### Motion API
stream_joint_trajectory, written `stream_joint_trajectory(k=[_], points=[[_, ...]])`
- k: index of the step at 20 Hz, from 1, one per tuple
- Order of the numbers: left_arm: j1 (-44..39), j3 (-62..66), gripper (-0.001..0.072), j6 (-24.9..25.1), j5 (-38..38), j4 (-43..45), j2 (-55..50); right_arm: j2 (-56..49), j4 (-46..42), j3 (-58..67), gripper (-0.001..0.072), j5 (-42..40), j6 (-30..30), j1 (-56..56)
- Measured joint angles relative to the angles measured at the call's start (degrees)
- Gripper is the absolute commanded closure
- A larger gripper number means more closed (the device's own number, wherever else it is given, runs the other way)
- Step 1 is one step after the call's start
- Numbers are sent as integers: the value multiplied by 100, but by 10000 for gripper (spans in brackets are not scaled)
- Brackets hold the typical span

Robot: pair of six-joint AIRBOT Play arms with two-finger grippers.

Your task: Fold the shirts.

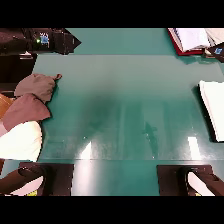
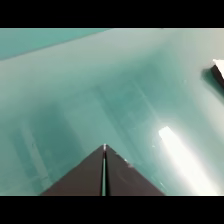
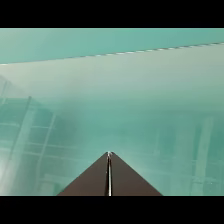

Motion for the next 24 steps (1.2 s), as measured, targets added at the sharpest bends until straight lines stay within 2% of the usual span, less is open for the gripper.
stream_joint_trajectory(k=[13,15,16,19,21,24], points=[[0,0,674,-2,55,2,0,0,9,0,695,-4,-7,13],[9,0,132,15,221,116,0,0,9,0,695,-2,-7,13],[39,0,156,15,278,267,-2,0,9,0,695,-2,-7,13],[304,0,157,-297,251,1327,-85,0,9,0,695,-2,-7,13],[680,-15,157,-603,17,2098,-264,0,9,0,695,-2,-7,13],[1414,-192,157,-879,-251,2750,-667,-13,13,0,695,-2,-7,13]])
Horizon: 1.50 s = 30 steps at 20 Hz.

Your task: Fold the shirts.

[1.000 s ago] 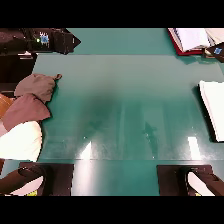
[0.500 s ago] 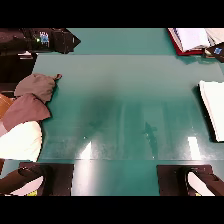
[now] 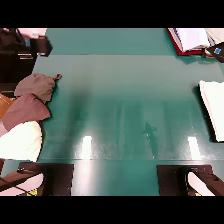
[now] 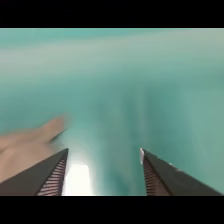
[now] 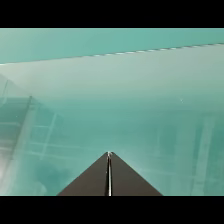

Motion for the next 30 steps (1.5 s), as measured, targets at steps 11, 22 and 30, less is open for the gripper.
stream_joint_trajectory(k=[11,22,30], points=[[1593,-1080,160,-212,686,313,-1646,-9,0,-2,695,48,0,0],[1561,-162,682,-101,485,35,-313,-11,35,407,695,-162,2,2],[-426,684,684,280,48,-308,1620,-9,-9,1405,695,-525,-13,2]])
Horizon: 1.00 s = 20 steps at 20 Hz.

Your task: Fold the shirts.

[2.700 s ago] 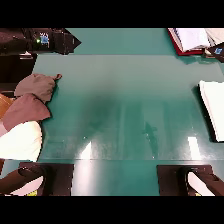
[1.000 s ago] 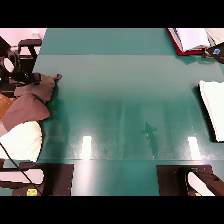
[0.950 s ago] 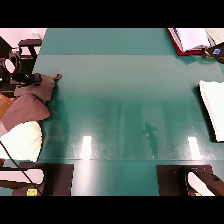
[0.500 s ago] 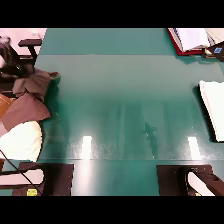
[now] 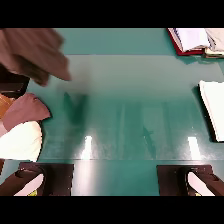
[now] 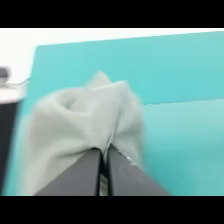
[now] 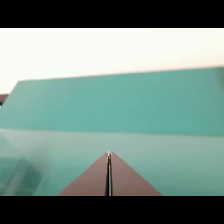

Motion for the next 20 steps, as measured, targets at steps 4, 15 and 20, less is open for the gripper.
stream_joint_trajectory(k=[4,15,20], points=[[-1561,57,682,-332,-555,-17,-160,0,0,136,696,35,-63,2],[-3757,79,97,-264,-361,-472,-2483,0,2,184,695,442,-98,2],[-2144,-155,98,-437,-625,-514,-2634,0,2,184,696,527,-98,2]])
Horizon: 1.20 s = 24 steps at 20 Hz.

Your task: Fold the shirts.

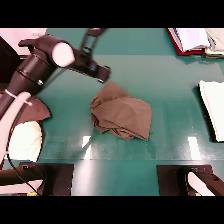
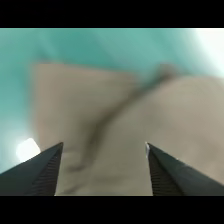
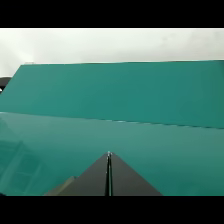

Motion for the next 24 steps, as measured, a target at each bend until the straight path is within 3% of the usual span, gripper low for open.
stream_joint_trajectory(k=[6,14,16,17,24], points=[[1572,-1602,98,269,216,-1029,-144,0,4,0,695,26,0,0],[1486,-2568,112,885,866,-2225,-826,0,7,0,695,33,0,0],[1373,-2610,591,929,973,-2312,-887,0,9,0,695,39,0,0],[1333,-2625,673,946,997,-2306,-909,0,9,0,695,42,0,0],[1733,-1893,681,990,684,-2227,-570,2,-4,-887,690,396,2,0]])
